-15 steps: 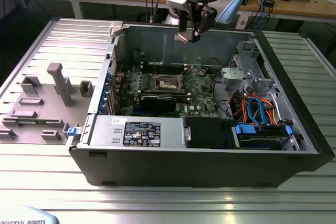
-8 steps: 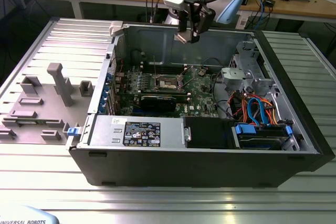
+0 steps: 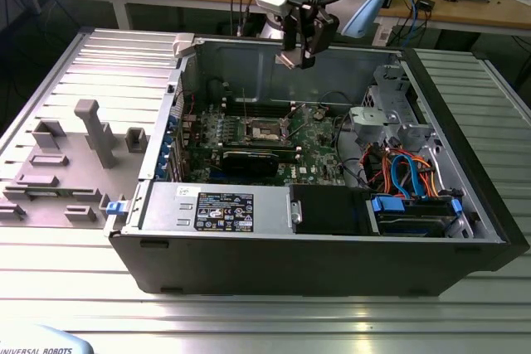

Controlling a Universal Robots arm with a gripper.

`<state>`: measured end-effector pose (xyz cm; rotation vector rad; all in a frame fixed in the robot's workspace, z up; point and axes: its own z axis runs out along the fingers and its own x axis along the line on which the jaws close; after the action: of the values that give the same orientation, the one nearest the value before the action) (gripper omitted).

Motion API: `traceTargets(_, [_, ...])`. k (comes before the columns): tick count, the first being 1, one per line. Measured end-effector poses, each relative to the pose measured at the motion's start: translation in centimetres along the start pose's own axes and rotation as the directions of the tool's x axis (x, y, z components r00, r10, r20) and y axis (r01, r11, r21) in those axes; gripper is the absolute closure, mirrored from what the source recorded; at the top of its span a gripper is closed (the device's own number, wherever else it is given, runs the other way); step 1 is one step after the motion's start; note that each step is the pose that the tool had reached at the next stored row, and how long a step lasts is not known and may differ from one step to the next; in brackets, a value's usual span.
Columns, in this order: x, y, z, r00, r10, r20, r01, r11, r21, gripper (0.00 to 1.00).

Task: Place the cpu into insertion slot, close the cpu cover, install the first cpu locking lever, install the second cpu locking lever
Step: 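Place the cpu into insertion slot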

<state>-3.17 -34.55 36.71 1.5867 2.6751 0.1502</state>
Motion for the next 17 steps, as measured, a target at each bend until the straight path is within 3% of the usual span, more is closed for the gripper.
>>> traceTargets(17, [0.00, 0.00, 0.00, 1.0000, 0.003, 0.0003, -0.003, 1.0000, -0.0002, 0.46])
